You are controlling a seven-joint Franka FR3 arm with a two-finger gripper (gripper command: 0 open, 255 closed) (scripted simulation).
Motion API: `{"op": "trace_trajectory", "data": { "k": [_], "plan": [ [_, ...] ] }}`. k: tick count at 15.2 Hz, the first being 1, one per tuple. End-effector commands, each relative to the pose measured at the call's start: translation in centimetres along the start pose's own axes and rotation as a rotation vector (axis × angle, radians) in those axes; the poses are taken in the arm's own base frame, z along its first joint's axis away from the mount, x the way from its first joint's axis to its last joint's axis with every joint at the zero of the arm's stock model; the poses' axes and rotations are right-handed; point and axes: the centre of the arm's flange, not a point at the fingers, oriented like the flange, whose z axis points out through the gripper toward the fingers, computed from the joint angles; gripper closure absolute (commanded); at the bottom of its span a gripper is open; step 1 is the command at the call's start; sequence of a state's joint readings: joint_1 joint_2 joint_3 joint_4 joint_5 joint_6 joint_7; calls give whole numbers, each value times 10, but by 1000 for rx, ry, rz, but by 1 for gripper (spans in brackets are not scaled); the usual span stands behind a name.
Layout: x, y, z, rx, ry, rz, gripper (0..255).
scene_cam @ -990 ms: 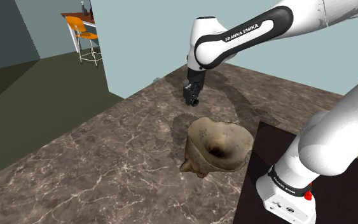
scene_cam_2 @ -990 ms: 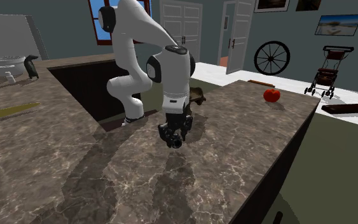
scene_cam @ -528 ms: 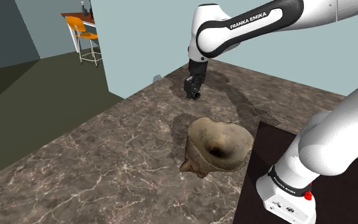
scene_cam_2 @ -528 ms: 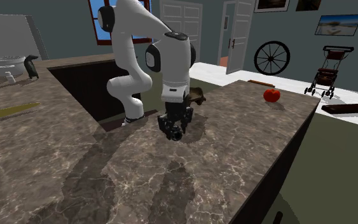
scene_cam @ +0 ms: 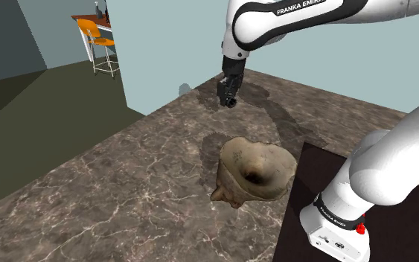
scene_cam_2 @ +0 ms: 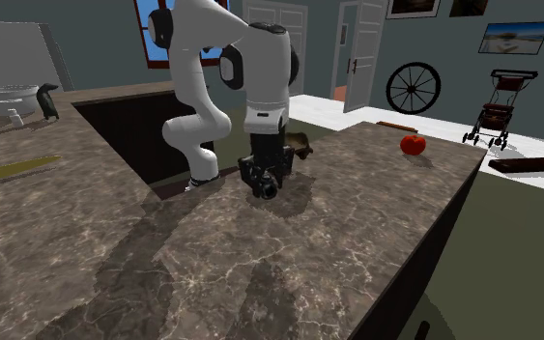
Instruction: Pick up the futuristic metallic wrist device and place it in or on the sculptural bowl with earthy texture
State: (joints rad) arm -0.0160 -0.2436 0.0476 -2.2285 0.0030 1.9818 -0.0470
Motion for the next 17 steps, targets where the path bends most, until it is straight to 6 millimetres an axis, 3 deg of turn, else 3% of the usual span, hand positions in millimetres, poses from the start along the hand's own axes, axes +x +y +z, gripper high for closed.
{"op": "trace_trajectory", "data": {
  "k": [1,17],
  "plan": [
    [1,0,-10,0,-1,0,255],
    [0,1,-95,0,-1,0,255]
  ]
}}
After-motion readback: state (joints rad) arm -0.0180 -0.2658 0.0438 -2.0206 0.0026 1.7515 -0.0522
